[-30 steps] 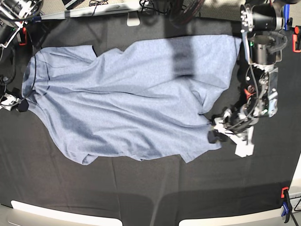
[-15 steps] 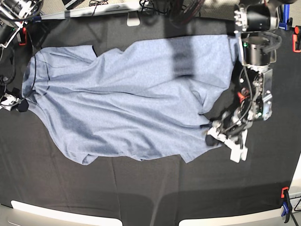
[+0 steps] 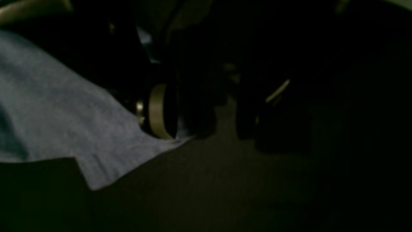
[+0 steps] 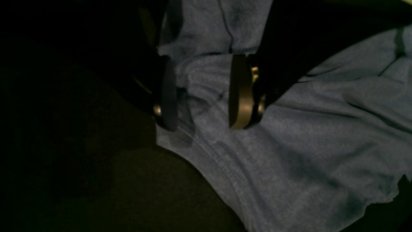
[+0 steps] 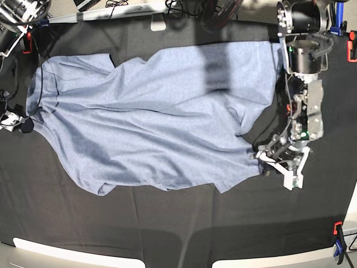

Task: Layout the t-shirt on the table in an organized manner, then fold the t-shirt properly
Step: 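Move the left gripper to the shirt hem and grasp it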

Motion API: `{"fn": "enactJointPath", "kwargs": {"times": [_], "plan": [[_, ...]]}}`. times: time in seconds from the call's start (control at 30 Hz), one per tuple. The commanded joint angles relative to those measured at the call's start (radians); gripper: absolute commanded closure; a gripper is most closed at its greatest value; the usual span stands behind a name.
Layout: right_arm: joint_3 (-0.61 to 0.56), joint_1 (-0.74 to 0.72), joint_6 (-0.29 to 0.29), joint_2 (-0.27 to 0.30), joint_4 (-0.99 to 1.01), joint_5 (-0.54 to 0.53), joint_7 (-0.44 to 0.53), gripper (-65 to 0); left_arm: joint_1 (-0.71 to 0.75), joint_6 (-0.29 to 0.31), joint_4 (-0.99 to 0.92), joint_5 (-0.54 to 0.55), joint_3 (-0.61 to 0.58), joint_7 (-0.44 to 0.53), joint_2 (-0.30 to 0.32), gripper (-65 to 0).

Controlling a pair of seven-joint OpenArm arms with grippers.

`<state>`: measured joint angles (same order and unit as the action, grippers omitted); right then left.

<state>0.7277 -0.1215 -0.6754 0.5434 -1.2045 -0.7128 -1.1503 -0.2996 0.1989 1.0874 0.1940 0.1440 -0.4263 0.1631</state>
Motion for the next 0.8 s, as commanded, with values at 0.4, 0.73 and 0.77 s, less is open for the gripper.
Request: {"fn": "enactJointPath", "kwargs": {"times": [0.4,0.73,0.77], "plan": [[0.004,-0.017,-0.009,0.027,-0.015,-0.025,0.017,-25.3,-0.052,0.145,-0.151,0.13,-0.001,0.005,0.0,-22.6],[0.004,-0.017,-0.01,0.027,-0.015,-0.029,0.023,-25.3,-0.052,0.304,-0.068,0.367,-0.001,-0.095,-0.017,0.0],[0.004,-0.018,-0.01,0.027,-0.015,-0.029,0.026,-25.3,-0.051,0.304,-0.041,0.365,-0.001,-0.129,-0.03,0.0]]}}
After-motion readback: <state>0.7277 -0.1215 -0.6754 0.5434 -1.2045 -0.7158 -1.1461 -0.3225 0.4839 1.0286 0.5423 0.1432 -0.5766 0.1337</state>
